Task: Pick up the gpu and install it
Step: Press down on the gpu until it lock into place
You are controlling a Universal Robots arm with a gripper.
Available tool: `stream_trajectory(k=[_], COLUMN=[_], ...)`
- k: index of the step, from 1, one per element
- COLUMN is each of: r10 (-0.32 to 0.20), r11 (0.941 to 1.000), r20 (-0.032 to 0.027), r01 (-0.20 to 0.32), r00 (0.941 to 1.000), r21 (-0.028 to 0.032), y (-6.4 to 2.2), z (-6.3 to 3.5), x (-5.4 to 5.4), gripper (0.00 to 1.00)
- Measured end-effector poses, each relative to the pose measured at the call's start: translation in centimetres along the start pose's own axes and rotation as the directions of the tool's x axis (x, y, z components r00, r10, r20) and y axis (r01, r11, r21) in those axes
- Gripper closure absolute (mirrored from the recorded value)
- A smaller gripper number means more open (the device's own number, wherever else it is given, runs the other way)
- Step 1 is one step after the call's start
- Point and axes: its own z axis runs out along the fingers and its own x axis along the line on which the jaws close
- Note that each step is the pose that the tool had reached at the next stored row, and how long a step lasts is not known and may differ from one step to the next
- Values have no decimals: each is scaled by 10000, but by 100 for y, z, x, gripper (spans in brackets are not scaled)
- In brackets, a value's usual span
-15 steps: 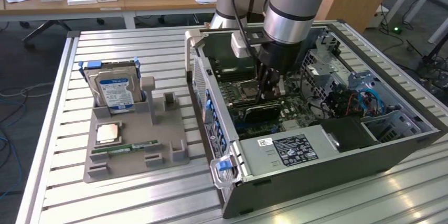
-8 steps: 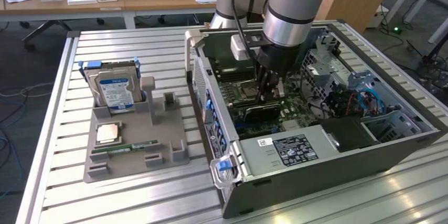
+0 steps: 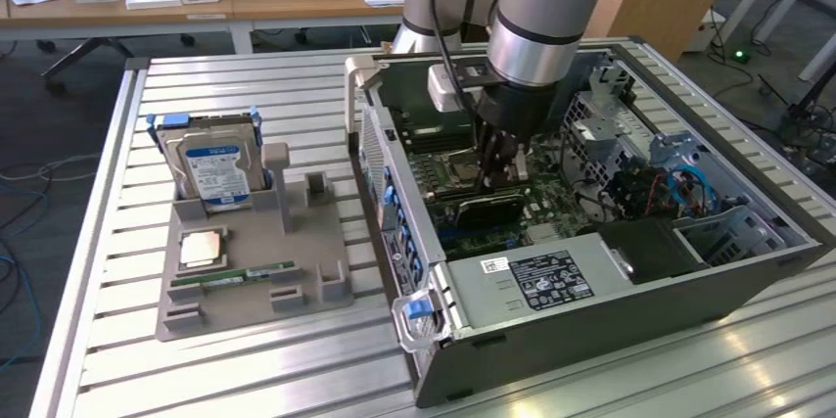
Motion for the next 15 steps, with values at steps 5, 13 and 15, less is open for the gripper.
stream_trajectory(k=[5, 13, 15], r10=[0, 0, 0], r11=[10000, 10000, 10000], r20=[15, 17, 18], r01=[0, 0, 0], r00=[10000, 10000, 10000], r21=[-2, -1, -1], y=[5, 5, 5], z=[35, 41, 52], x=[-11, -14, -14], gripper=[89, 89, 89])
